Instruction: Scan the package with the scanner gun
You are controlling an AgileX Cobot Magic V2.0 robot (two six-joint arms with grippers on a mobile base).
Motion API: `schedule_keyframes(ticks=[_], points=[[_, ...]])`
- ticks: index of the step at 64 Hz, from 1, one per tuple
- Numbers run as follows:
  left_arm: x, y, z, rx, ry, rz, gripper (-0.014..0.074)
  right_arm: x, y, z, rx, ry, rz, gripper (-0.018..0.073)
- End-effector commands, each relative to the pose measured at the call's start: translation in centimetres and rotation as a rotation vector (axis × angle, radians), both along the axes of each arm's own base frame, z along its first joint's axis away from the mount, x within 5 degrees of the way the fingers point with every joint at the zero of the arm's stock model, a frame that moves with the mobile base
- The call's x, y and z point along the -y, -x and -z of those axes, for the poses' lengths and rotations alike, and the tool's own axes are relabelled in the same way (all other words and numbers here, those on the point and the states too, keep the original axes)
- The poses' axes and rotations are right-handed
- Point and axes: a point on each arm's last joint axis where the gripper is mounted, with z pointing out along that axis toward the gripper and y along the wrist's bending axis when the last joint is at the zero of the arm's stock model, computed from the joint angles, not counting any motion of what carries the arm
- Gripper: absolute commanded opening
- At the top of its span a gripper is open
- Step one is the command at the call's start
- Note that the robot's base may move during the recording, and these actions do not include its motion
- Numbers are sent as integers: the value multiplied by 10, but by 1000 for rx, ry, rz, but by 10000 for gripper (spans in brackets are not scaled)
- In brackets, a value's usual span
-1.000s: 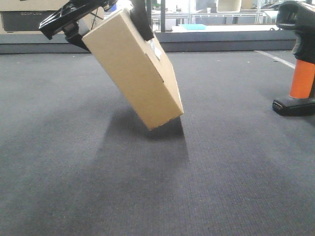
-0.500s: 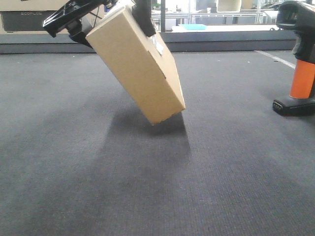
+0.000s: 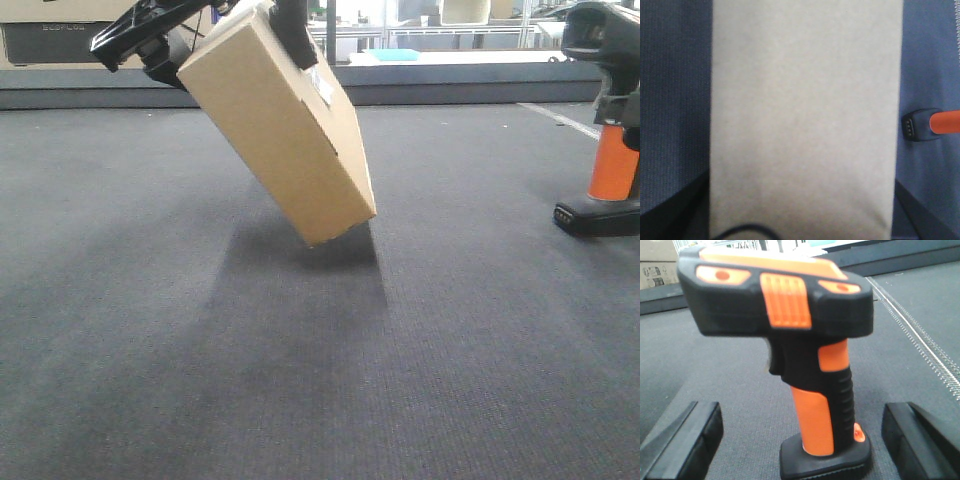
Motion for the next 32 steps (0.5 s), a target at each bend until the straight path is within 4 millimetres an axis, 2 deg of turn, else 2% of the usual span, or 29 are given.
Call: schedule_keyframes(ticks=[1,12,32], points=[[1,-1,-6,30,22,0,-111,1,-1,-1,4,-3,8,562],[1,-1,-7,37,22,2,-111,3,-2,-3,39,3,18,562],[2,-4,-9,77,31,3,-111,5,-11,15,67,7,33,561]])
